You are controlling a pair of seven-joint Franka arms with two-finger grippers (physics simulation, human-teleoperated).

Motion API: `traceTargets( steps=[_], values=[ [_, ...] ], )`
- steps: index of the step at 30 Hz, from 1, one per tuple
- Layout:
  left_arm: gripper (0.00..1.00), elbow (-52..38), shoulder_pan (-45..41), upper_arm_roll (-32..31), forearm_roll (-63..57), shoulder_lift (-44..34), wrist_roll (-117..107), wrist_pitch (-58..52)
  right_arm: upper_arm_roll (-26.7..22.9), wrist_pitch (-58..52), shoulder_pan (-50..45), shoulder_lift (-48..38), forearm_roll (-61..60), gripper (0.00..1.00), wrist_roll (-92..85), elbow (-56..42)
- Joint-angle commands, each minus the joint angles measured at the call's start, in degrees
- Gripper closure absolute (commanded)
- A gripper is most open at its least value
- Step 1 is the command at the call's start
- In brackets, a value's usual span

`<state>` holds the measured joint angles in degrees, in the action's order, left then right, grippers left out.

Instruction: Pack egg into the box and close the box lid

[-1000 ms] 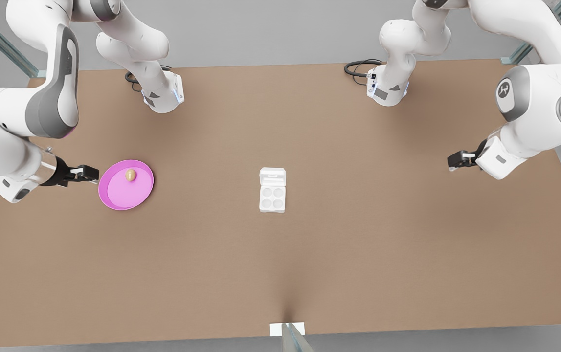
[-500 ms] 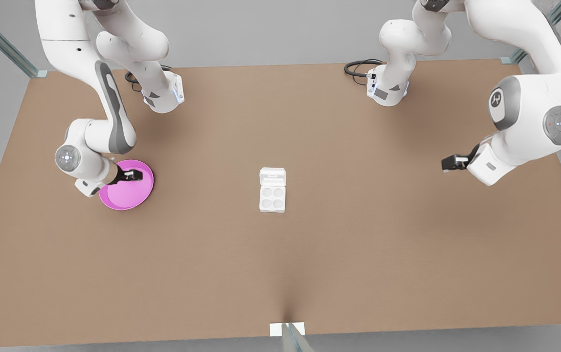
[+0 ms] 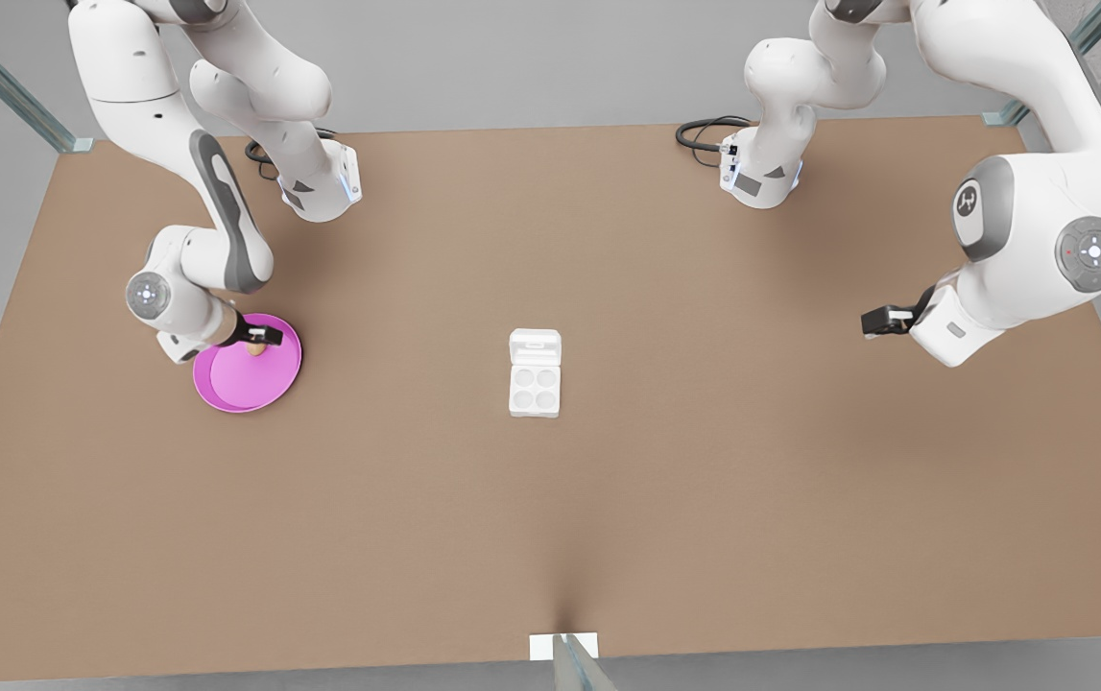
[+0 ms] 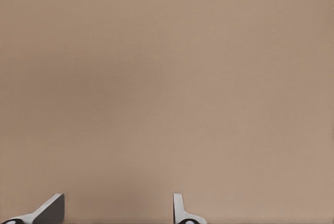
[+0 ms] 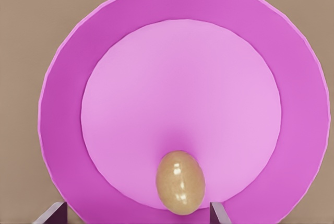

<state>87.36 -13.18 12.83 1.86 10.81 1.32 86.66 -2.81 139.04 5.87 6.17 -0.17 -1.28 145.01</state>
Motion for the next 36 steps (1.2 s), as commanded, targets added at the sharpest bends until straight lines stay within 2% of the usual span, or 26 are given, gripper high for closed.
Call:
traceTargets(
  steps=[1, 18, 19, 20, 21, 24, 36],
  values=[
    [0.0, 0.0, 0.0, 0.0, 0.0, 0.0, 0.0, 0.0, 0.0, 0.0, 0.3, 0.2, 0.0, 0.0, 0.0, 0.0],
    [0.0, 0.4, -0.3, 0.0, 0.0, 0.2, 0.0, 0.1, 0.0, 3.7, 3.0, 6.7, 0.0, 0.0, -1.7, -0.4],
    [0.0, 0.4, -0.3, 0.0, 0.1, 0.2, 0.0, 0.1, -0.1, 3.7, 3.0, 6.9, 0.1, 0.03, -1.7, -0.4],
    [0.0, 0.4, -0.3, 0.0, 0.0, 0.2, 0.0, 0.1, -0.1, 3.7, 3.1, 7.2, 0.0, 0.14, -1.7, -0.4],
    [0.0, 0.4, -0.3, 0.0, 0.0, 0.2, -0.1, 0.1, 0.0, 3.7, 3.3, 7.2, 0.0, 0.17, -1.7, -0.3],
    [0.0, 0.4, -0.3, 0.0, 0.0, 0.2, 0.0, 0.1, -0.1, 3.6, 3.4, 7.6, 0.0, 0.31, -1.7, -0.5],
    [0.0, 0.4, -0.5, 0.0, 0.0, 0.3, -0.1, 0.1, -0.1, 3.6, 3.4, 8.7, 0.0, 0.37, -1.5, -2.0]
  ],
)
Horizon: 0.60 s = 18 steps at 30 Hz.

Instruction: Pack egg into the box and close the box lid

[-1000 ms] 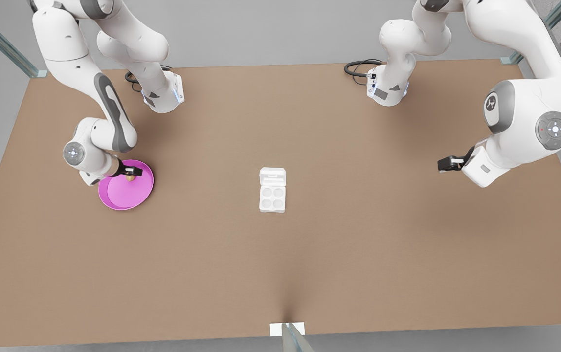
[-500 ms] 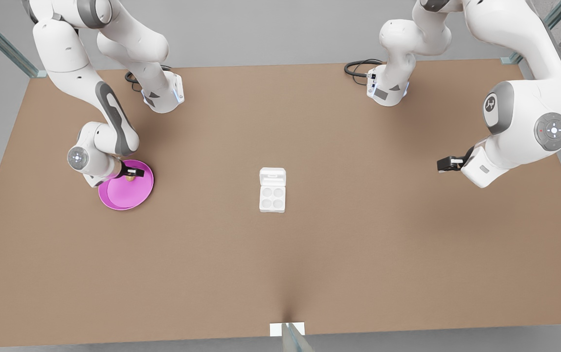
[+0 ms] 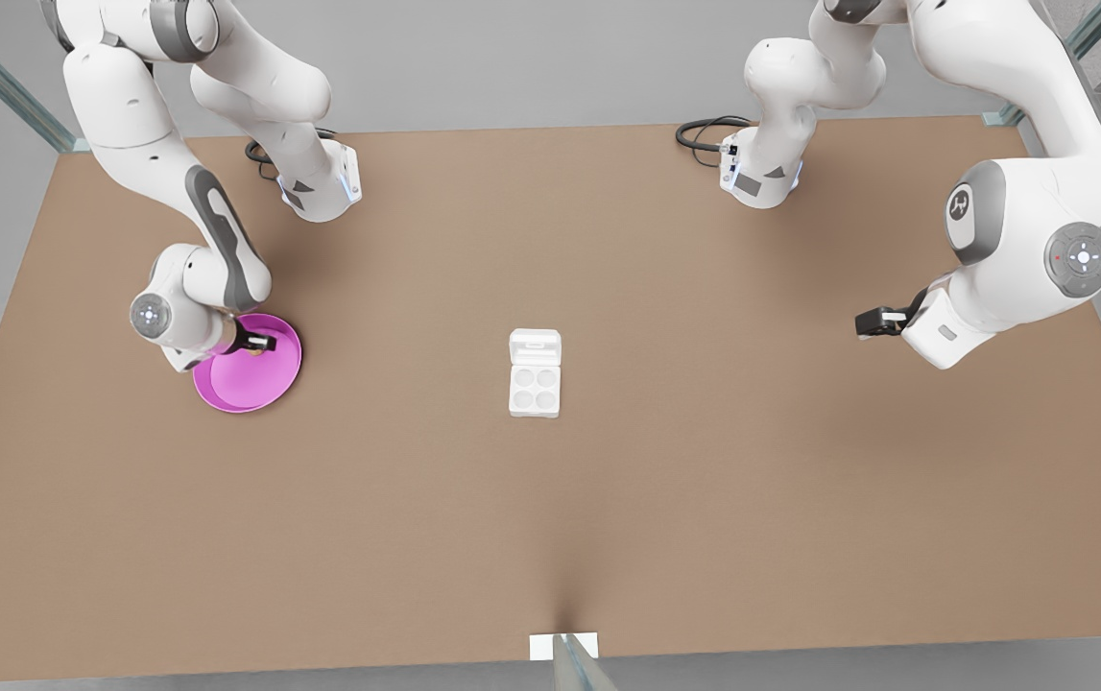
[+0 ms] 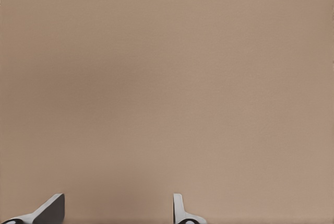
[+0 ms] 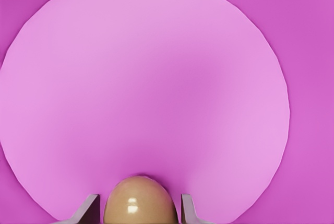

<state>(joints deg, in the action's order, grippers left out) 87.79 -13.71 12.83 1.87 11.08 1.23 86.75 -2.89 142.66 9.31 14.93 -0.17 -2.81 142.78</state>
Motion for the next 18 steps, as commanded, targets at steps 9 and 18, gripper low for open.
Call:
traceTargets(
  steps=[9, 18],
  values=[
    [0.0, -0.1, -0.1, 0.0, 0.1, 0.1, 0.0, -0.1, 0.0, 0.0, 0.0, -0.1, 0.0, 0.46, 0.0, -0.2],
    [0.0, 0.0, -0.2, 0.0, 0.0, 0.1, 0.0, -0.1, 0.1, 0.1, 0.1, 0.9, 0.0, 0.45, 0.0, -0.4]
  ],
)
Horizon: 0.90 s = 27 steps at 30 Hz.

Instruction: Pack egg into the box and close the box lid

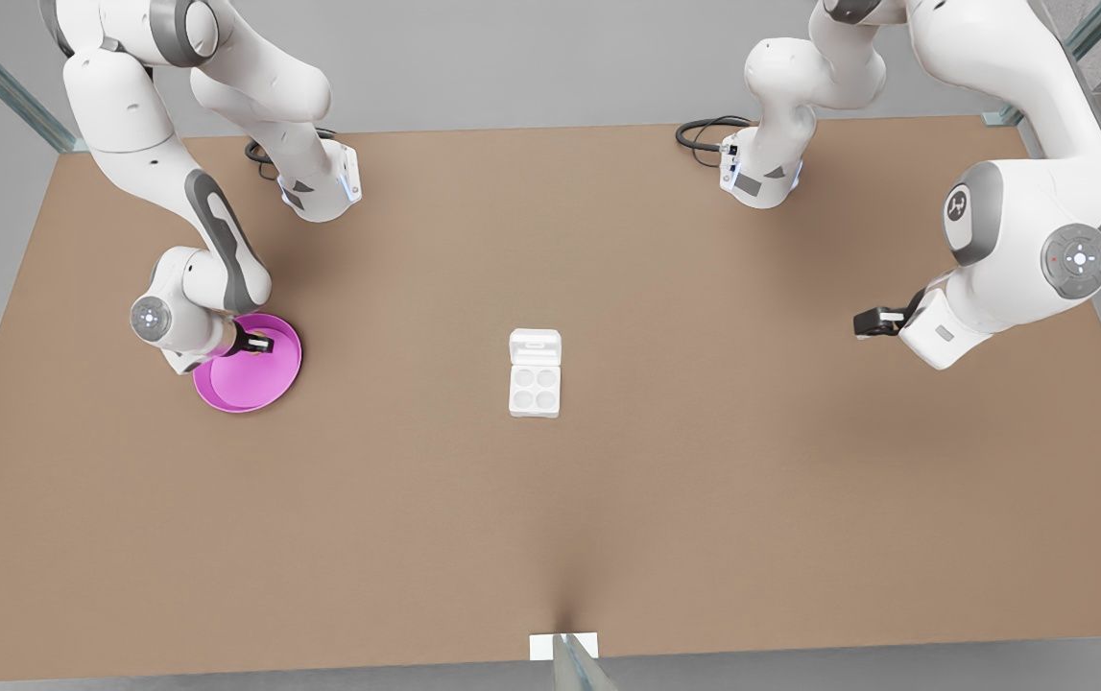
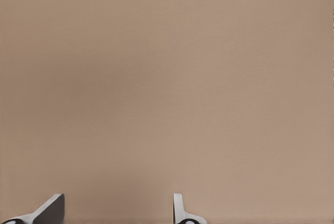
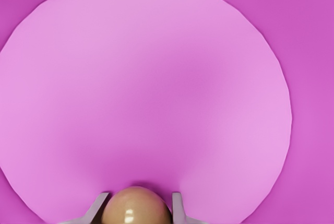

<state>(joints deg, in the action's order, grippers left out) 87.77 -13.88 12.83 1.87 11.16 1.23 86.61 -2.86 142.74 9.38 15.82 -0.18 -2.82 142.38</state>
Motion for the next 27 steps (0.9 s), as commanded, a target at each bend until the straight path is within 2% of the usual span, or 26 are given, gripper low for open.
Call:
traceTargets(
  steps=[1, 5, 11, 15, 18, 27],
  values=[
    [0.0, 0.0, 0.0, 0.0, 0.0, 0.0, 0.0, 0.0, 0.1, 0.0, 0.0, 0.0, 0.0, 0.45, 0.0, 0.0],
    [0.0, 0.0, 0.0, 0.0, 0.1, 0.1, 0.0, 0.1, 0.0, -1.8, 0.0, -1.2, 0.1, 0.45, 0.0, -1.0],
    [0.0, 0.0, 0.0, 0.0, 0.0, 0.0, 0.0, -0.2, 0.2, -7.9, -1.0, -0.6, 0.0, 0.42, 0.0, -9.7],
    [0.0, -0.1, 0.0, 0.0, 0.0, 0.1, 0.0, -0.1, 2.7, -10.2, -2.3, 2.6, -1.0, 0.42, 0.3, -16.6],
    [0.0, -0.1, -0.3, 0.0, 0.1, 0.1, -0.1, -0.1, 6.3, -14.8, -3.1, 8.9, -5.9, 0.42, 0.4, -28.6],
    [0.0, 0.0, -0.4, 0.0, 0.1, 0.1, -0.3, -0.2, 6.3, -14.6, -14.8, 18.7, -15.6, 0.42, 6.9, -45.5]
  ],
)
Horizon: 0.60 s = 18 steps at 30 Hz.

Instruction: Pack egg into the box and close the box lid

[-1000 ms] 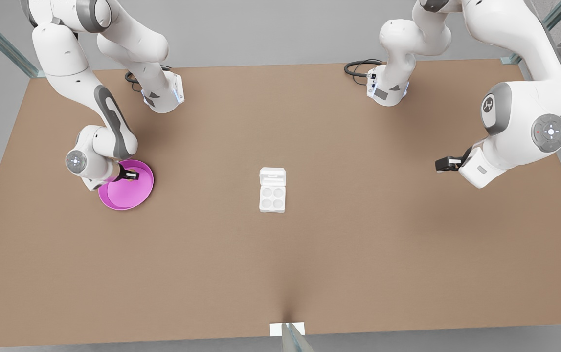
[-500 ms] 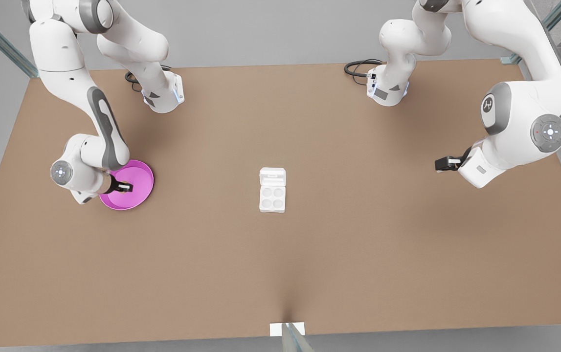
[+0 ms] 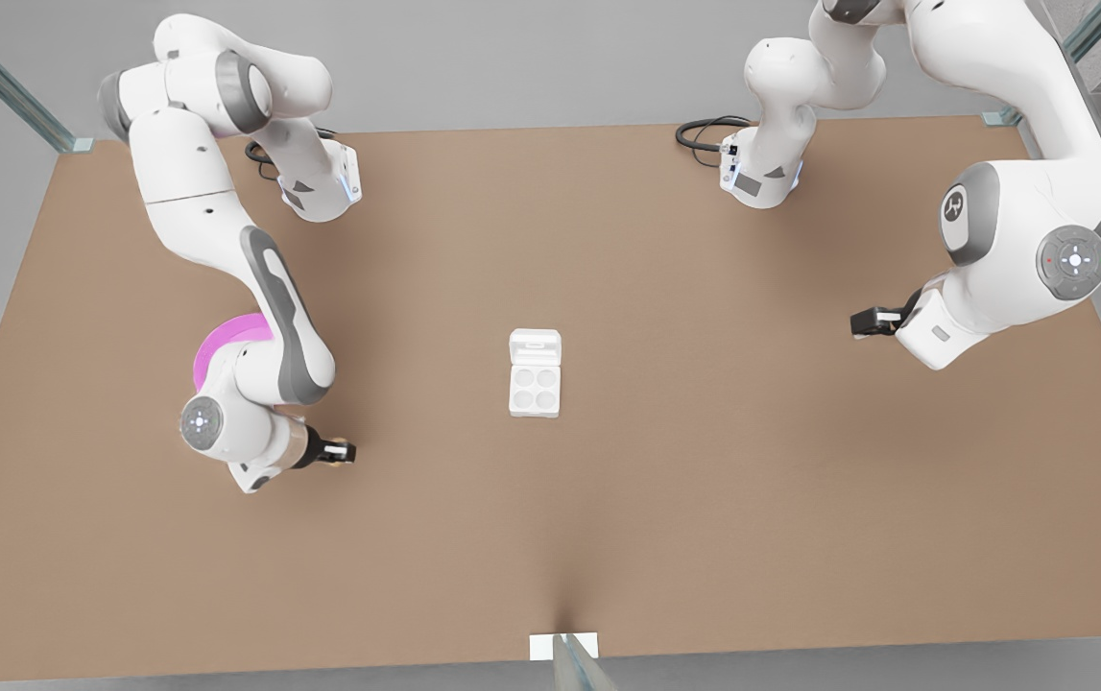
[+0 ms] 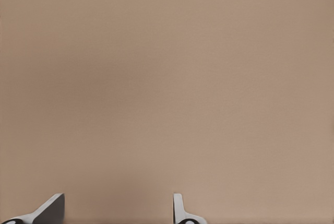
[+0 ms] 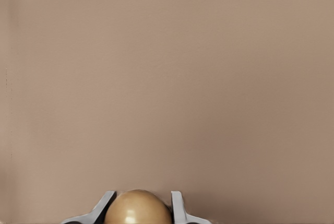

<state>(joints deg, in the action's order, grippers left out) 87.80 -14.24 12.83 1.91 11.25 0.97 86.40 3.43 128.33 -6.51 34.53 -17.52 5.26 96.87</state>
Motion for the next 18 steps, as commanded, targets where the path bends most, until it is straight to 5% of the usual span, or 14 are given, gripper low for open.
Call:
traceTargets(
  steps=[1, 18],
  values=[
    [0.0, 0.0, 0.0, 0.0, 0.0, 0.0, 0.0, 0.0, 0.0, 0.1, -1.0, 0.0, -0.1, 0.42, 1.6, 0.0],
    [0.0, 0.8, -0.3, 0.0, 0.0, -0.3, 0.0, 0.2, 0.0, 8.3, -26.0, 3.1, -14.9, 0.41, 16.5, -2.1]
  ],
)
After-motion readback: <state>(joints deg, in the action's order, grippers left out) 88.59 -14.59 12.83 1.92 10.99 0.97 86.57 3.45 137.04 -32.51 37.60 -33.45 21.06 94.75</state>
